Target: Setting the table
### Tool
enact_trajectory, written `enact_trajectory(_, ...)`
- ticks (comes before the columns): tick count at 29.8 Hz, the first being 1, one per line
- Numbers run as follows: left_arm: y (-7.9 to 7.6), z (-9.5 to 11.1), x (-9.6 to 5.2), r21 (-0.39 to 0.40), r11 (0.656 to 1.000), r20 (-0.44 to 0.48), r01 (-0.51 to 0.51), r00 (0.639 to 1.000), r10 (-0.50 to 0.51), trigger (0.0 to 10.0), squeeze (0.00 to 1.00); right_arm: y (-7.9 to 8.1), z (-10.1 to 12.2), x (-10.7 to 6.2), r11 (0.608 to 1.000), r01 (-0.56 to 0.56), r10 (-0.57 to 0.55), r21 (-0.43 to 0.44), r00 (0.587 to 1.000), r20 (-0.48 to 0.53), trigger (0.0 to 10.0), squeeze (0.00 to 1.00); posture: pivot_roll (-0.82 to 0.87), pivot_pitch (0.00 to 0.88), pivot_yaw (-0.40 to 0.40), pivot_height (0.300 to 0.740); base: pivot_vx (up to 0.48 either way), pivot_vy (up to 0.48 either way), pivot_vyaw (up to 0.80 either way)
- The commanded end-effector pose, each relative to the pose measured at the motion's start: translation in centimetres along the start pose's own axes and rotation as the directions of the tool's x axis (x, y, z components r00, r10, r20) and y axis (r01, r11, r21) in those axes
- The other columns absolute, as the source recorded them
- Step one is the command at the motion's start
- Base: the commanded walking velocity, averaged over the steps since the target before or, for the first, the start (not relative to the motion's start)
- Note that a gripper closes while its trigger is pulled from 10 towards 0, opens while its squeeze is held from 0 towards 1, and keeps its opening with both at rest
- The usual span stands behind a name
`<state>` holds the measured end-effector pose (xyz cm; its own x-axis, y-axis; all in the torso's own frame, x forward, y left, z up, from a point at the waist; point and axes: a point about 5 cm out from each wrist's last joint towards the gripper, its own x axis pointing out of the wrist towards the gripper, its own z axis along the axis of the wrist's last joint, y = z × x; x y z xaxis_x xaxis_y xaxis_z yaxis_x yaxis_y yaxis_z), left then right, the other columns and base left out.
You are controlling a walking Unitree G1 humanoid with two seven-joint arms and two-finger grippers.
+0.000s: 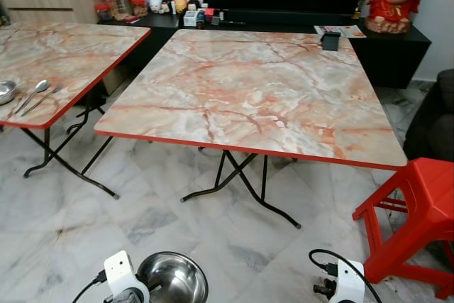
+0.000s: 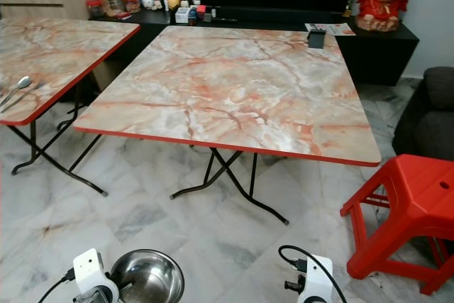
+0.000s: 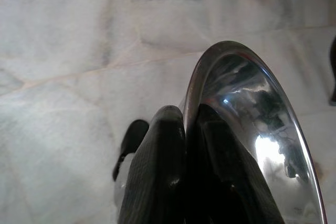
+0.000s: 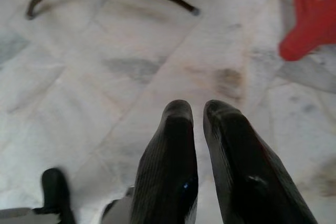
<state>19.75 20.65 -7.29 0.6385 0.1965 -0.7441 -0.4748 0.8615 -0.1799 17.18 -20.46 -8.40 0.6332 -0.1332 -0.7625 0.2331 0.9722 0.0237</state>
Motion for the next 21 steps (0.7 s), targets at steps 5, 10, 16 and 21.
enact_trajectory(5, 0.10, 0.33, 0.06, 0.032, 0.999, 0.007, 0.003, 1.000, -0.003, 10.0, 0.00, 0.52, -0.06, 0.02, 1.000, -0.010, 0.010, 0.004, 1.000, 0.000, 10.0, 0.00, -0.04, 0.000, -0.018, 0.740, 0.207, 0.000, 0.00)
enact_trajectory(10, 0.03, 0.39, 0.07, 0.032, 0.999, 0.008, 0.008, 1.000, -0.008, 10.0, 0.00, 0.62, 0.19, 0.11, 1.000, -0.011, 0.011, 0.015, 1.000, 0.002, 10.0, 0.00, -0.04, 0.000, -0.014, 0.740, 0.291, 0.000, 0.00)
enact_trajectory(16, 0.03, 0.55, 0.11, 0.040, 0.999, 0.009, 0.011, 1.000, -0.011, 10.0, 0.00, 0.80, 0.46, 0.18, 1.000, -0.015, 0.015, 0.003, 1.000, 0.010, 10.0, 0.00, -0.05, 0.000, -0.010, 0.740, 0.299, 0.000, 0.00)
enact_trajectory(21, 0.04, 0.76, 0.15, 0.043, 0.999, 0.012, 0.013, 1.000, -0.013, 10.0, 0.00, 0.95, 0.47, 0.18, 1.000, -0.018, 0.018, 0.003, 1.000, 0.014, 10.0, 0.00, -0.05, 0.000, -0.009, 0.740, 0.302, 0.000, 0.00)
